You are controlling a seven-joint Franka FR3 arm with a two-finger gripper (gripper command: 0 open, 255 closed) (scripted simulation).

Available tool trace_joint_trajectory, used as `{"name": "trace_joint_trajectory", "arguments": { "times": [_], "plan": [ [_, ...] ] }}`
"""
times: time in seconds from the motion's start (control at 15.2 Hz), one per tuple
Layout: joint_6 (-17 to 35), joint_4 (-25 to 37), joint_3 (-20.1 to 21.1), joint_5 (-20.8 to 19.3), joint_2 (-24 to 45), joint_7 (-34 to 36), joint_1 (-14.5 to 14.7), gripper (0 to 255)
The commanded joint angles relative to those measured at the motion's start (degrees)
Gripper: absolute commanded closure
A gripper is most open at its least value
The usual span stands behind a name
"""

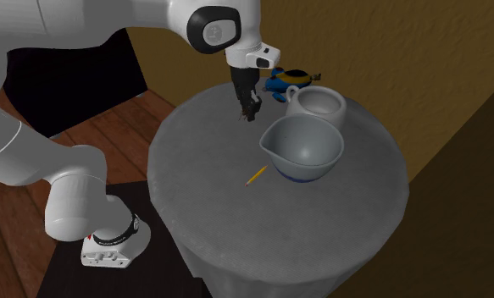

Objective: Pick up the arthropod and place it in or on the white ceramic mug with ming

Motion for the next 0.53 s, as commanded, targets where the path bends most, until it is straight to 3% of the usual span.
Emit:
{"name": "trace_joint_trajectory", "arguments": {
  "times": [0.0,0.46],
  "plan": [
    [0.0,0.0,0.0,0.0,0.0,0.0,0.0,255],
    [-3.8,3.7,-0.1,0.0,-0.1,-0.2,-0.1,255]
  ]
}}
